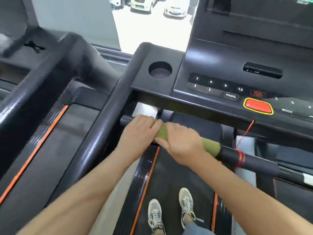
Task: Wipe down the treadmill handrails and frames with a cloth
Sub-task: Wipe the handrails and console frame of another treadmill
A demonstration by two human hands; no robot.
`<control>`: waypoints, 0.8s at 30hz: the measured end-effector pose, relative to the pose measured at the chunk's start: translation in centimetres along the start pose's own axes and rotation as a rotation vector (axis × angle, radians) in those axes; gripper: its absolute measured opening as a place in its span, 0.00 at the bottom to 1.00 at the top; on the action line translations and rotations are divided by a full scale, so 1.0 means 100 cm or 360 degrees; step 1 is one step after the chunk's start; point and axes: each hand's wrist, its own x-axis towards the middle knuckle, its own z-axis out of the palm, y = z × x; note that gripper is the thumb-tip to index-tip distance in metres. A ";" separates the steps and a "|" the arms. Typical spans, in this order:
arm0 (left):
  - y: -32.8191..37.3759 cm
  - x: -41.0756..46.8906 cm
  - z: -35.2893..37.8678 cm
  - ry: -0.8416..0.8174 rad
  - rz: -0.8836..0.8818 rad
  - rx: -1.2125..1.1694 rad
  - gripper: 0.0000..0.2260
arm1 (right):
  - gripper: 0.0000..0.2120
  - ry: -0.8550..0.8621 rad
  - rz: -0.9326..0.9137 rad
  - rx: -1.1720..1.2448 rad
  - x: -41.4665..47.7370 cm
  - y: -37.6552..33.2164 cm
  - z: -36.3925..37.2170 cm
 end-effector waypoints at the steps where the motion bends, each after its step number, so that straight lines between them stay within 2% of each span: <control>1: -0.017 -0.004 -0.001 -0.0038 0.0002 0.0027 0.12 | 0.25 -0.0075 0.0016 0.0006 0.014 -0.014 0.003; 3: -0.036 -0.009 -0.006 -0.0088 -0.0053 0.0032 0.15 | 0.22 -0.0081 -0.0030 0.0036 0.034 -0.032 0.008; 6: -0.028 -0.010 -0.011 -0.0088 -0.0178 0.0125 0.14 | 0.19 -0.0080 -0.0101 0.0087 0.037 -0.033 0.011; 8: -0.009 -0.008 -0.015 -0.0121 -0.0287 0.0180 0.15 | 0.23 -0.0158 -0.0076 0.0092 0.023 -0.017 0.010; 11: 0.021 -0.002 -0.014 -0.0073 -0.0259 0.0048 0.15 | 0.30 -0.0069 0.0060 -0.0050 -0.018 0.019 0.005; 14: 0.052 0.011 -0.018 -0.0067 0.0097 -0.0307 0.20 | 0.25 -0.0359 0.0333 0.0039 -0.057 0.057 -0.014; 16: 0.056 0.018 -0.028 -0.0183 0.0172 -0.0654 0.19 | 0.17 -0.0391 0.0331 0.0122 -0.067 0.076 -0.030; 17: 0.052 0.023 -0.039 -0.0209 -0.0017 -0.0943 0.15 | 0.14 -0.0374 0.0331 0.0122 -0.066 0.085 -0.039; 18: 0.044 0.031 -0.052 -0.0195 -0.0324 -0.1309 0.12 | 0.12 -0.0314 0.0345 0.0170 -0.063 0.093 -0.047; 20: 0.019 0.046 -0.071 0.0139 -0.0875 -0.1930 0.10 | 0.10 -0.0209 0.0308 0.0448 -0.053 0.104 -0.061; 21: 0.009 0.052 -0.081 0.0214 -0.0941 -0.2046 0.10 | 0.11 -0.0163 0.0283 0.0664 -0.044 0.106 -0.068; 22: 0.005 0.058 -0.093 0.0155 -0.0871 -0.2082 0.08 | 0.13 -0.0119 0.0249 0.0878 -0.034 0.104 -0.074; 23: 0.010 0.061 -0.098 -0.0053 -0.0784 -0.2109 0.04 | 0.14 -0.0085 0.0210 0.1071 -0.023 0.097 -0.082; 24: 0.020 0.063 -0.101 -0.0310 -0.0725 -0.2176 0.09 | 0.15 -0.0060 0.0173 0.1261 -0.011 0.089 -0.092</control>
